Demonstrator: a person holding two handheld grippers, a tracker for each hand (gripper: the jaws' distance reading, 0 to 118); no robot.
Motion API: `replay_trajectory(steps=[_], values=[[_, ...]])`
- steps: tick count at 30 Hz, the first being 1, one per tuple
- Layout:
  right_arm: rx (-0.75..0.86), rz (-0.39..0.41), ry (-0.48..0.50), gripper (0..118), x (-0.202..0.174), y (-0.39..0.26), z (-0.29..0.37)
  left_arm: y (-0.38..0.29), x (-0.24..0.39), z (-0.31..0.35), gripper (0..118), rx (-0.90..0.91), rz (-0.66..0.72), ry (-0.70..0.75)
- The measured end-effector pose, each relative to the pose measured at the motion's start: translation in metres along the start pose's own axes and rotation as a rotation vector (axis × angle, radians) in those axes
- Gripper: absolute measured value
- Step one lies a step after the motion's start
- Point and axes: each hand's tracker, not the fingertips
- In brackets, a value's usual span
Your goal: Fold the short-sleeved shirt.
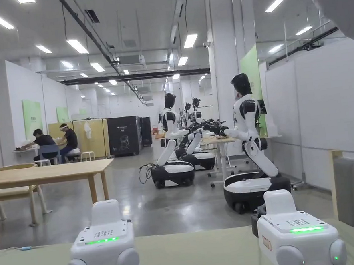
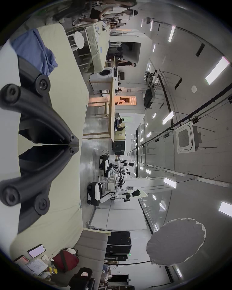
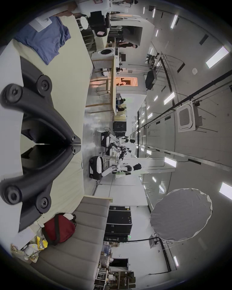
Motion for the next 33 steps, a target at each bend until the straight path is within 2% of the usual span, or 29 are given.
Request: replay_trajectory(steps=[1, 8, 14, 18, 21, 24, 29, 30, 33], values=[[-0.008, -0.007, 0.003, 0, 0.003, -0.001, 0.001, -0.001, -0.002, -0.005, 0, -0.022, 0.002, -0.039], [-0.002, 0.022, -0.015, 0, 0.000, -0.005, -0.002, -0.009, 0.007, -0.005, 0, 0.008, -0.050, -0.028], [0.014, 0.061, -0.005, 0, -0.014, -0.002, -0.001, -0.004, -0.015, -0.009, 0, -0.006, 0.017, -0.006], [0.030, 0.074, 0.081, 0, -0.060, 0.001, -0.010, -0.002, -0.063, -0.002, 0, -0.002, 0.002, 0.063], [0.038, 0.067, 0.183, 0, -0.113, 0.001, -0.017, -0.003, -0.114, 0.015, 0, 0.016, -0.040, 0.143], [0.044, 0.075, 0.325, 0, -0.179, -0.002, -0.017, -0.006, -0.172, 0.034, 0, 0.020, -0.073, 0.235], [0.049, 0.136, 0.527, 0, -0.278, -0.012, 0.002, -0.007, -0.251, 0.061, 0, -0.009, -0.064, 0.366], [0.047, 0.132, 0.554, 0, -0.292, -0.014, 0.005, -0.007, -0.261, 0.065, 0, -0.008, -0.075, 0.380], [0.043, 0.128, 0.550, 0, -0.316, -0.016, 0.006, -0.008, -0.277, 0.072, 0, -0.020, -0.122, 0.386]])
